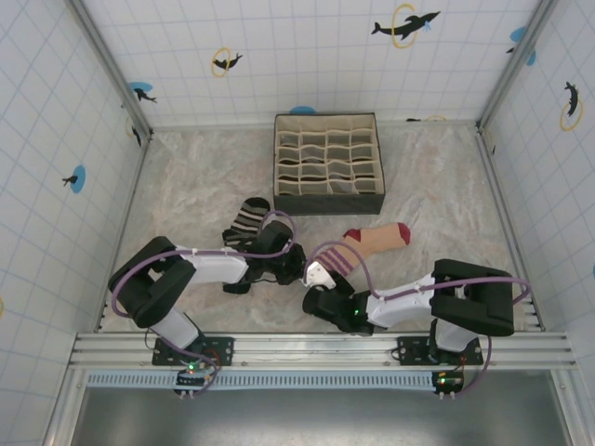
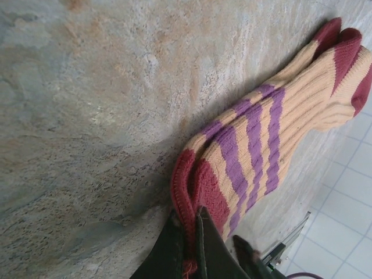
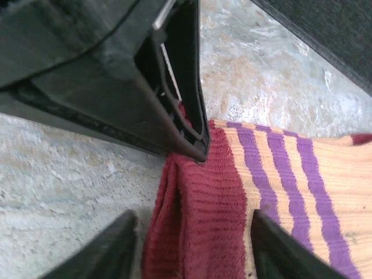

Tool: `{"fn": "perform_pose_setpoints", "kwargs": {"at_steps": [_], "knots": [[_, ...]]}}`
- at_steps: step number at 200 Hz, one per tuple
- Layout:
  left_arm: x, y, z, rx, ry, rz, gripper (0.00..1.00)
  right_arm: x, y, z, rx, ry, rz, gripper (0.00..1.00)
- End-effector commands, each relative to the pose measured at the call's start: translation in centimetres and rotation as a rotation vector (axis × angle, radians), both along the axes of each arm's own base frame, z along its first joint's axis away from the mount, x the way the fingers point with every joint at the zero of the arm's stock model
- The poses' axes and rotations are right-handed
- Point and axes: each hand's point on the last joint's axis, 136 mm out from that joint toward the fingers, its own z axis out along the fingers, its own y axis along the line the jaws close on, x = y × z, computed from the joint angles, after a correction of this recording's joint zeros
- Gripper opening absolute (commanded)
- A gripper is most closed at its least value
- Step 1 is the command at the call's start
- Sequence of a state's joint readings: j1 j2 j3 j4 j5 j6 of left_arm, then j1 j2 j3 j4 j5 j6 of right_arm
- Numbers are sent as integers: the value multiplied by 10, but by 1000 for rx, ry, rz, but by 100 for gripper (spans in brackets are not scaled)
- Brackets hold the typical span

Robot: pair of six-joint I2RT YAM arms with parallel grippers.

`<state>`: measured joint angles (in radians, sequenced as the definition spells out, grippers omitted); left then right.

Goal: Roll the socks

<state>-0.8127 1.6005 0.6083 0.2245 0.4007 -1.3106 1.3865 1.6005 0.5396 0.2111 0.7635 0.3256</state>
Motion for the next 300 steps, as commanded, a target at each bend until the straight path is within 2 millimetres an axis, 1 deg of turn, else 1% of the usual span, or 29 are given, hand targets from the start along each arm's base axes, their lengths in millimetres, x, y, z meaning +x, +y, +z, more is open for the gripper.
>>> {"fn": "perform_pose_setpoints", "kwargs": {"at_steps": [1, 13, 26, 36, 51, 66, 90, 94, 100, 104, 111, 123, 142, 181, 211, 238, 252, 264, 283, 300], "knots": [[-7, 0, 4, 2, 17, -11, 0, 3, -10, -6, -8, -19, -41, 40], [-6, 0, 3, 4, 16, -14, 0, 4, -13, -7, -1, -14, -51, 28], [-6, 1, 2, 10, 12, -17, 0, 3, -15, -9, 11, 1, -57, 8], [-6, 1, 2, 17, 8, -21, 0, 2, -16, -11, 24, 23, -56, 0], [-4, 2, 2, 28, -5, -25, 0, 1, -17, -13, 54, 55, -56, 0], [-2, 1, 4, 35, -20, -39, 9, -1, -16, -12, 90, 84, -44, 0], [8, 0, 12, 81, -74, -63, 34, -1, -15, -13, 153, 161, -41, 0], [10, 0, 13, 89, -84, -65, 40, -1, -15, -13, 164, 173, -45, 0], [13, 1, 16, 100, -97, -65, 53, 0, -15, -12, 177, 187, -46, 0], [14, 1, 17, 108, -103, -65, 59, -1, -14, -11, 186, 196, -44, 0], [18, 2, 19, 116, -116, -64, 64, 0, -14, -11, 196, 209, -44, 0], [23, 5, 22, 119, -130, -56, 68, 1, -14, -10, 214, 236, -46, 1], [29, 11, 26, 106, -141, -27, 70, 1, -12, -11, 256, 305, -44, 0], [41, 17, 42, 96, -220, -14, 69, 4, -14, -9, 400, 420, -63, 0], [34, 25, 38, 89, -240, -11, 64, 7, -15, -3, 516, 504, -82, 0], [31, 30, 40, 92, -335, -9, 61, 14, -23, -1, 643, 596, -147, 0], [29, 27, 41, 92, -381, -40, 61, 16, -27, -1, 700, 647, -176, 0], [25, 24, 38, 89, -399, -74, 61, 20, -33, -3, 749, 679, -223, 0], [15, 15, 33, 40, -405, -126, 61, 25, -46, -16, 797, 756, -337, 0], [9, 11, 29, -3, -402, -144, 61, 24, -48, -15, 875, 813, -358, 0]]}}
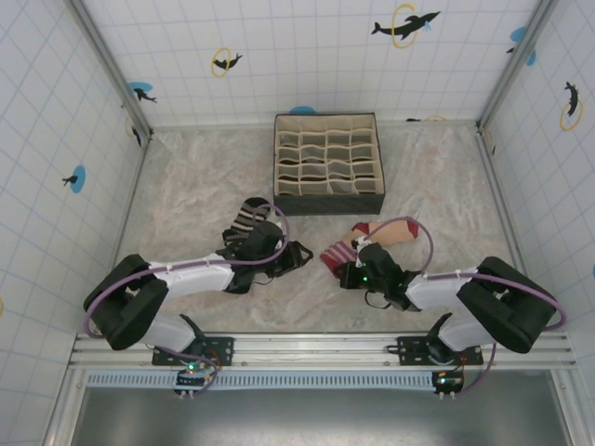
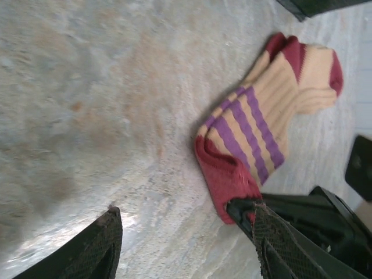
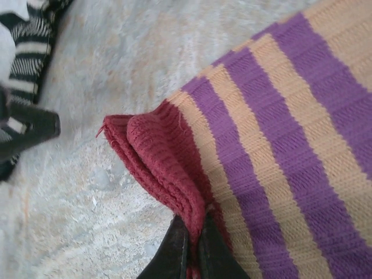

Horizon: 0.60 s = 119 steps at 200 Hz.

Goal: Roll the socks

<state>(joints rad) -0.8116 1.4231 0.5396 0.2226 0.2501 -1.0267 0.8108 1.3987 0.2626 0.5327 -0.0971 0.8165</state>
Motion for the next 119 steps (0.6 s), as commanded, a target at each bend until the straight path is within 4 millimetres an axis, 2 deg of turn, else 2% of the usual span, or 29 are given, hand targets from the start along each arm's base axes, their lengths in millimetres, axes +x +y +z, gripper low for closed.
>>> {"fn": "perform_pose_setpoints", "kwargs": {"at_steps": [1, 42, 88, 119], "knots": [[-6, -10, -2, -54, -48, -69, 61, -10, -2, -6, 116, 142, -48, 0], [-6, -25, -9, -58, -65, -135, 52, -8, -16, -15, 162, 255, -167, 0], [2, -49, -12, -63, -105, -186, 53, -11, -27, -30, 179, 385, -254, 0], [7, -59, -19, -39, -135, -208, 56, -12, -26, -32, 230, 435, -274, 0]]}}
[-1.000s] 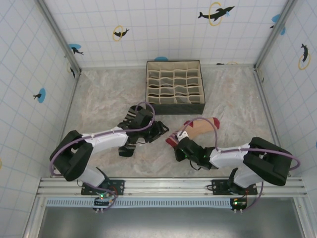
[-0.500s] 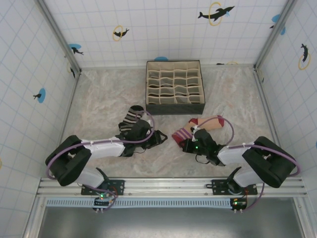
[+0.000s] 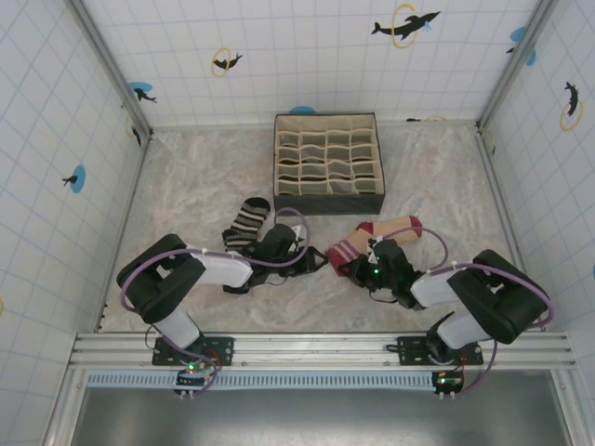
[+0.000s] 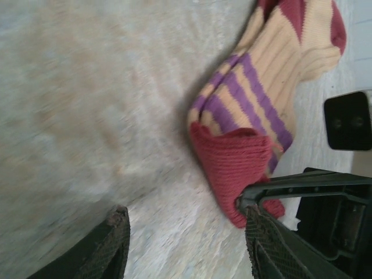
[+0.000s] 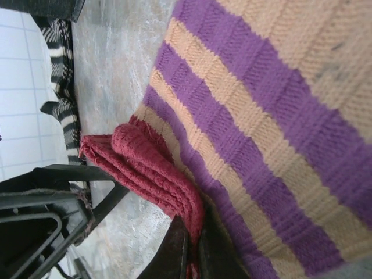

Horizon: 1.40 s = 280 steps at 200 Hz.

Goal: Roll the socks

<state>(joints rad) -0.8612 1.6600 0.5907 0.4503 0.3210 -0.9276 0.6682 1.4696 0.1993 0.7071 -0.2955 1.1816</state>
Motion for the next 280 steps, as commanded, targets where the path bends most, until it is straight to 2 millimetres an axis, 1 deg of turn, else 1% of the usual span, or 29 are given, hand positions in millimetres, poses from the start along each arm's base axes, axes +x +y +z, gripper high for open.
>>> {"fn": "perform_pose_setpoints", "kwargs": {"at_steps": [1, 48, 69, 90, 96, 110, 136, 155, 161, 175, 183, 190, 208, 215, 222, 236, 255, 258, 274, 276, 280], "knots": [[8, -15, 4, -7, -69, -42, 56, -17, -15, -27, -28, 141, -45, 0], [10, -21, -18, 30, -7, -38, 51, -16, -12, -27, -15, 160, -46, 0], [10, -22, -25, 39, 15, -33, 43, -16, -12, -28, -6, 166, -48, 0], [10, -22, -31, 47, 32, -26, 41, -16, -12, -28, 2, 170, -55, 0], [11, -22, -32, 50, 34, -25, 38, -16, -12, -28, 6, 170, -55, 0], [11, -22, -36, 57, 45, -22, 36, -16, -12, -27, 11, 170, -58, 0], [12, -21, -43, 87, 71, -4, 22, -14, -12, -26, 17, 162, -57, 0], [16, -18, -45, 127, 81, 17, 15, -10, -14, -25, -13, 141, -47, 0], [17, -18, -44, 136, 81, 17, 13, -8, -14, -23, -29, 121, -33, 6], [21, -18, -40, 160, 75, 19, 6, -3, -12, -14, -64, 67, 1, 26], [22, -18, -38, 181, 75, 16, 3, 2, -9, -6, -77, 25, 24, 35], [24, -18, -35, 196, 75, 13, 0, 6, -7, 2, -93, -14, 43, 41], [26, -19, -28, 228, 87, 0, 0, 15, -6, 21, -151, -110, 82, 55], [26, -19, -25, 232, 94, -3, 0, 18, -6, 31, -176, -156, 97, 62], [25, -19, -22, 230, 105, -11, 0, 21, -5, 41, -205, -210, 114, 67], [23, -17, -19, 226, 131, -14, 0, 25, -6, 58, -283, -309, 140, 71], [23, -14, -14, 227, 164, -11, 0, 27, -7, 75, -412, -445, 175, 73], [24, -14, -13, 227, 168, -12, 0, 24, -10, 72, -449, -448, 190, 73], [18, -6, -16, 251, 213, -14, 0, 20, -12, 77, -569, -546, 226, 72], [24, -11, -8, 235, 201, -14, 0, 19, -12, 77, -583, -557, 230, 71], [26, -12, -6, 233, 204, -14, 0, 18, -12, 78, -612, -579, 238, 71]]}}
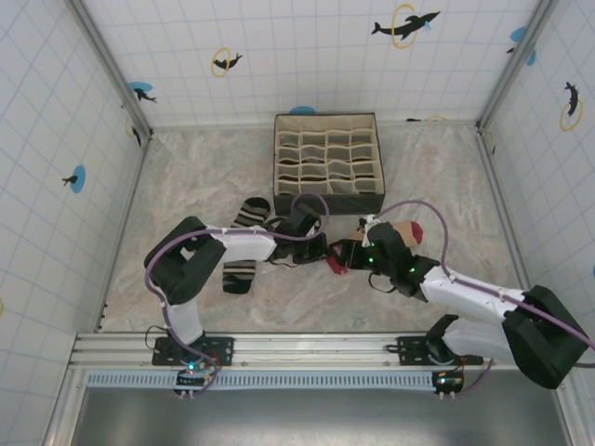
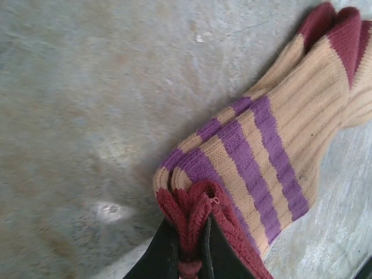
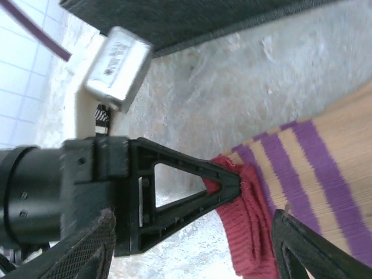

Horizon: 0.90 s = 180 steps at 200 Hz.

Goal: Roll the socks

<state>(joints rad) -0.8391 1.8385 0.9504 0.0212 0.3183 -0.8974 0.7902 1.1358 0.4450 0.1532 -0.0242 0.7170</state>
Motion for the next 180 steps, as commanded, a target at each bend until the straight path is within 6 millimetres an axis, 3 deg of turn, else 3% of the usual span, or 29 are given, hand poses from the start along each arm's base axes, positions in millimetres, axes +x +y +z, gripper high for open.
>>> {"fn": "perform_pose_setpoints", "kwargs": {"at_steps": [1, 46, 105, 142, 180], "knots": [[-4, 8, 9, 39, 64, -13, 0, -1, -21, -4, -298, -170, 24, 71], [-6, 13, 14, 39, 127, -20, 0, -16, -13, -9, -643, -427, 105, 67], [-11, 15, 16, 32, 175, -30, 0, -29, 23, -18, -994, -677, 173, 63], [-13, 18, 16, 34, 186, -34, 0, -29, 43, -40, -1104, -711, 224, 60], [-17, 23, 12, 46, 198, -35, 0, -27, 40, -57, -1154, -707, 220, 56]]}}
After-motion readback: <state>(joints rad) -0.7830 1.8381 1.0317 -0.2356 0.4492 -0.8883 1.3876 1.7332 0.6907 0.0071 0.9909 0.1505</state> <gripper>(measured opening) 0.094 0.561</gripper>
